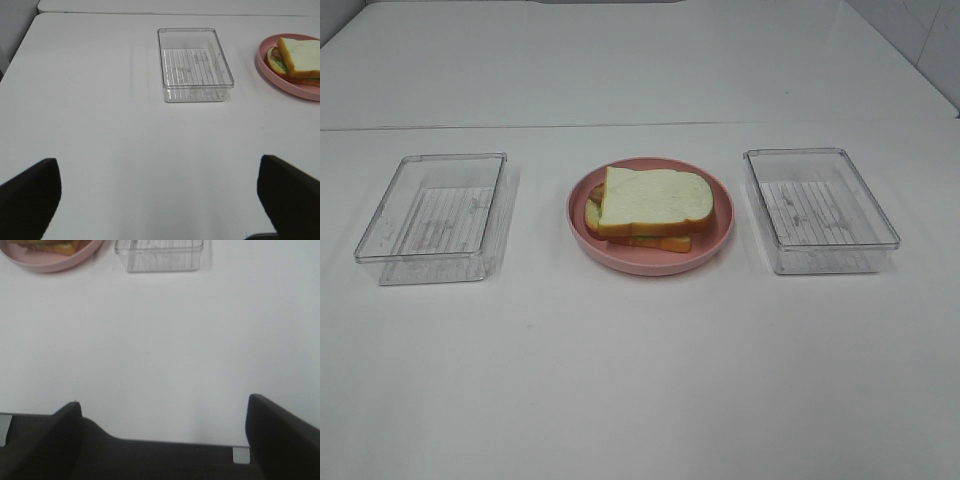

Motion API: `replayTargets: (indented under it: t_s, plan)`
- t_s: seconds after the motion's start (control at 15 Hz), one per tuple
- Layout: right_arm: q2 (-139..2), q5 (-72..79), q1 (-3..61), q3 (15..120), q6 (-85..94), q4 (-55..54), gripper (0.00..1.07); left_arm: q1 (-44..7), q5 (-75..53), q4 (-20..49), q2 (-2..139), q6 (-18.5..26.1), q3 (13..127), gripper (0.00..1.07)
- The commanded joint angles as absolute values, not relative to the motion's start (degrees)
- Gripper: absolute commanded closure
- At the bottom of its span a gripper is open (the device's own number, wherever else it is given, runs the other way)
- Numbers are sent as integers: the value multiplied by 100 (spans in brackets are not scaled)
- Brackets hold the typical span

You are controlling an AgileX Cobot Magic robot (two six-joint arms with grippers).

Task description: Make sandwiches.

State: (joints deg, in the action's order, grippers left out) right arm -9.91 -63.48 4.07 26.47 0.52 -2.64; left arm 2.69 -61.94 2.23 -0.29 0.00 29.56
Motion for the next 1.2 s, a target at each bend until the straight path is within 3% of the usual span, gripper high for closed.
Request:
replayTargets:
  t_s: [0.07,1.2]
  plan:
    - [-34,-6285,407,2630,126,-246,22,286,-6131,298,-126,-46,2956,6]
    - [206,-6325,395,2595,252,-115,22,286,-6131,344,-143,0,2956,6]
